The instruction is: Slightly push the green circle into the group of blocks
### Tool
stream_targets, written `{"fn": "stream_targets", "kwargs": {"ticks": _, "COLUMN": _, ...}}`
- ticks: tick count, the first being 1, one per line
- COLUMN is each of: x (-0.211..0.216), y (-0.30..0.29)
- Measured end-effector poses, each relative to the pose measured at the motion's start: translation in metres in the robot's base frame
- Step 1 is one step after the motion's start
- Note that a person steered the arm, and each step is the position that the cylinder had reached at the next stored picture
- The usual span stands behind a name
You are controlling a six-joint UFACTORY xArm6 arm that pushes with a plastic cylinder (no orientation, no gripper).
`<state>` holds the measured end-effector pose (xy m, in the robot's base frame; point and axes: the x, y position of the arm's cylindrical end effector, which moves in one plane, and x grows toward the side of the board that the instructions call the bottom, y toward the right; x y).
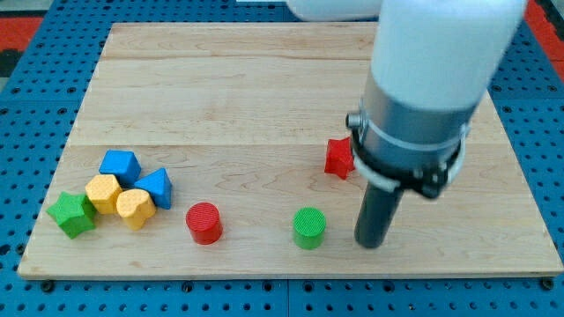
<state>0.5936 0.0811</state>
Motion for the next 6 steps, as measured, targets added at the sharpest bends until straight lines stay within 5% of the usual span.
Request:
{"fn": "stream_targets", "kwargs": {"ticks": 1, "x": -0.012, "y": -0.104}}
{"fn": "stream_targets", "kwargs": {"ticks": 2, "x": -0.047, "y": -0.146}}
{"fn": "stream_targets", "kwargs": {"ticks": 3, "x": -0.057, "y": -0.065}}
{"fn": "stream_targets", "kwargs": {"ticks": 4, "x": -0.094, "y": -0.102}}
{"fn": "stream_targets", "kwargs": {"ticks": 5, "x": -0.071, "y": -0.186}}
{"fn": "stream_targets", "kwargs": {"ticks": 6, "x": -0.07, "y": -0.1}}
